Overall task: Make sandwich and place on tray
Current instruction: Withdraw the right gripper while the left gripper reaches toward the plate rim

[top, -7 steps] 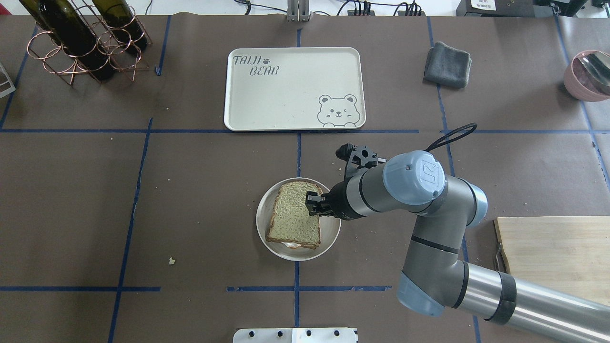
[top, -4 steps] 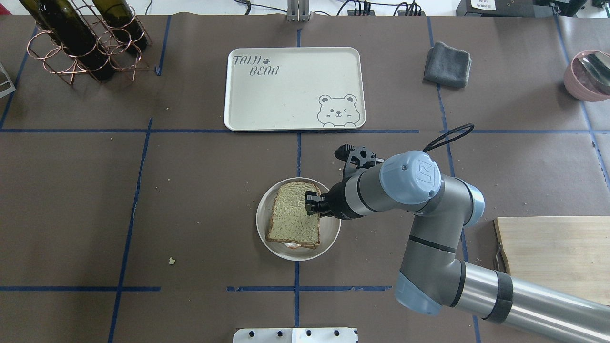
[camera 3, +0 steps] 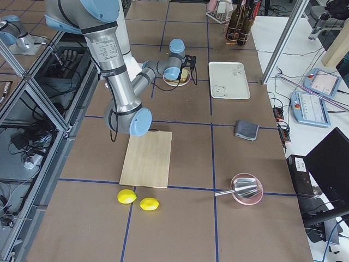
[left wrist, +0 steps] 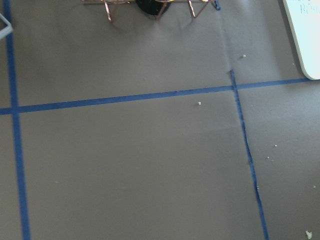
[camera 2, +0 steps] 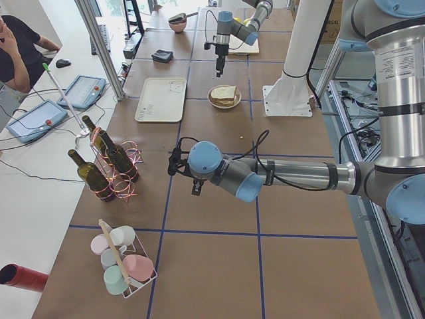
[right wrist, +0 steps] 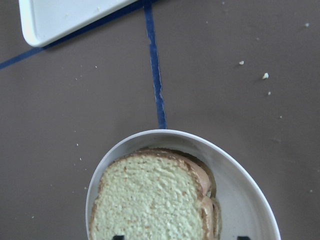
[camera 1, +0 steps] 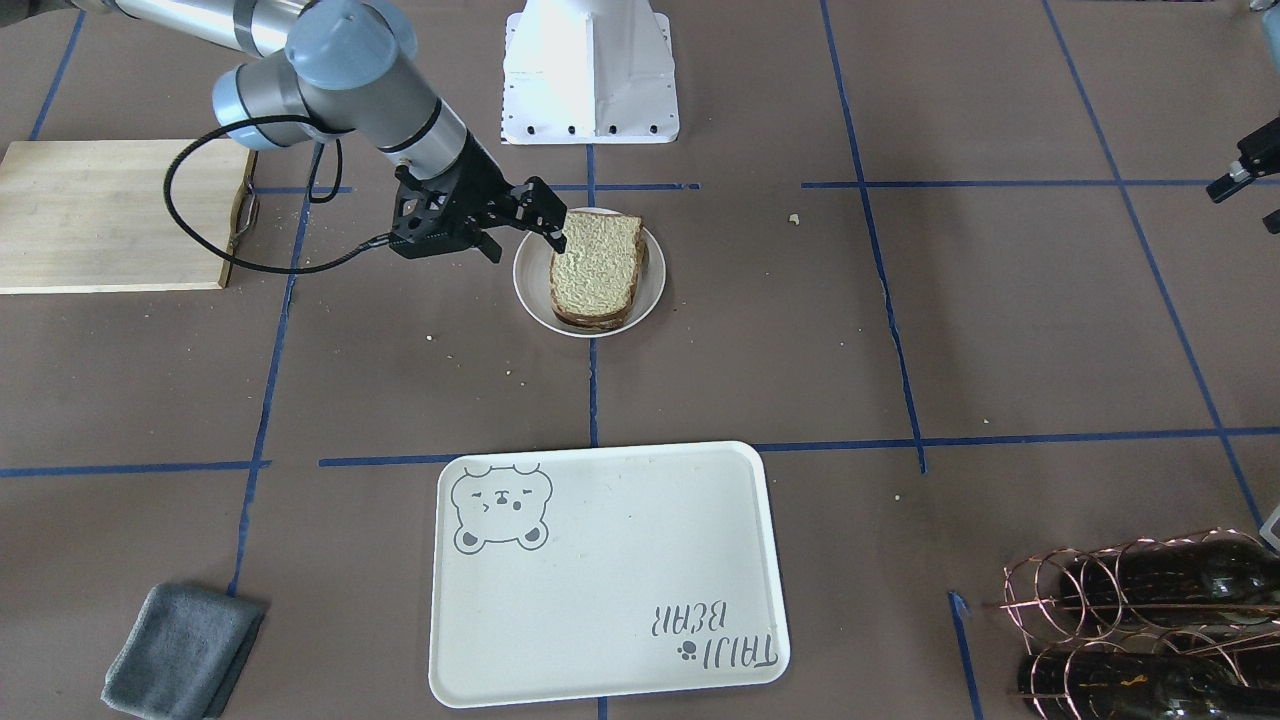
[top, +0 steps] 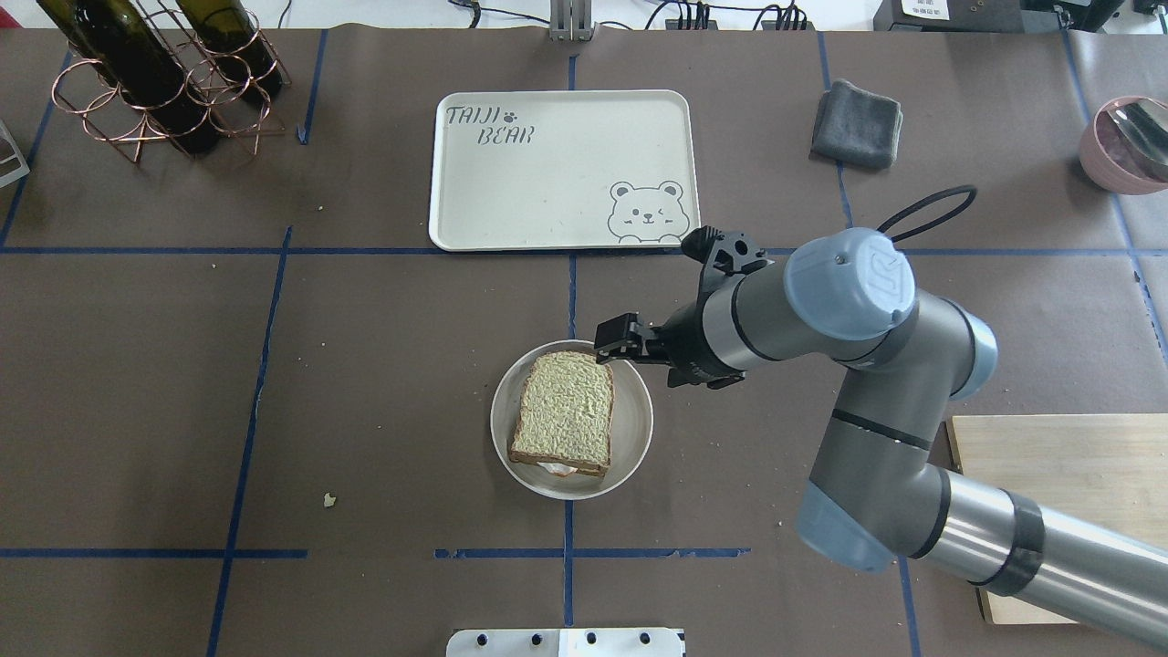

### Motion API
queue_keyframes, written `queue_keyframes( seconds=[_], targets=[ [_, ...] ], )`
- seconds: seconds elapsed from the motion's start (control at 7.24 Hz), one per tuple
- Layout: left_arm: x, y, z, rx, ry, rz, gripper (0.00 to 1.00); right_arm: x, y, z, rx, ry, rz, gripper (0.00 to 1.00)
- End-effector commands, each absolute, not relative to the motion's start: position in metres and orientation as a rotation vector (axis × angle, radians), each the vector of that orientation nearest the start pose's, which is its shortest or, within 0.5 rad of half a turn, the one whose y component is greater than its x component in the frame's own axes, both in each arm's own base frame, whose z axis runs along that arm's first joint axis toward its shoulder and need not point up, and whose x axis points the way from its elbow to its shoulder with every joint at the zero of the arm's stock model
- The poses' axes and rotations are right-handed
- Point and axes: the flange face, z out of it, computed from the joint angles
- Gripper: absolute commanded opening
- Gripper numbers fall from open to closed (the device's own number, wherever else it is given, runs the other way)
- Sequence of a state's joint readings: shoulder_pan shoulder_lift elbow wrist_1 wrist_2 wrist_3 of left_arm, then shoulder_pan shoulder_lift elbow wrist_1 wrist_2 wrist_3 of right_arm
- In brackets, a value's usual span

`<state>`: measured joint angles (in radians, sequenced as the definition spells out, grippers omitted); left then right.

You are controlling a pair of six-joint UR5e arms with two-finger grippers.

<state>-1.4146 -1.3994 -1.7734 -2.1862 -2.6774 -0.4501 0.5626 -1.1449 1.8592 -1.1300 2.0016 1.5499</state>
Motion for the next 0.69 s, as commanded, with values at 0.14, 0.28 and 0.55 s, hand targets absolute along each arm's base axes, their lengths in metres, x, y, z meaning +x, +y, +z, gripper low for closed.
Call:
queue_keyframes(
  seconds=[0.14,0.28,0.55],
  targets=[
    [0.22,-0.426,0.434,0.087,1.332,-0.035,1.0,-0.337,-0.419,0.289,-0.03,-1.089,0.216,1.0],
    [0.284,-0.411,0.398,0.017,1.377,0.018,1.0,-0.301,-0.43,0.32,0.004,-1.06,0.164,1.0],
    [0.382,-0.374,0.348,0.026,1.405,-0.097,1.0,-0.279,-0.437,0.336,0.008,-1.048,0.16,1.0]
  ],
)
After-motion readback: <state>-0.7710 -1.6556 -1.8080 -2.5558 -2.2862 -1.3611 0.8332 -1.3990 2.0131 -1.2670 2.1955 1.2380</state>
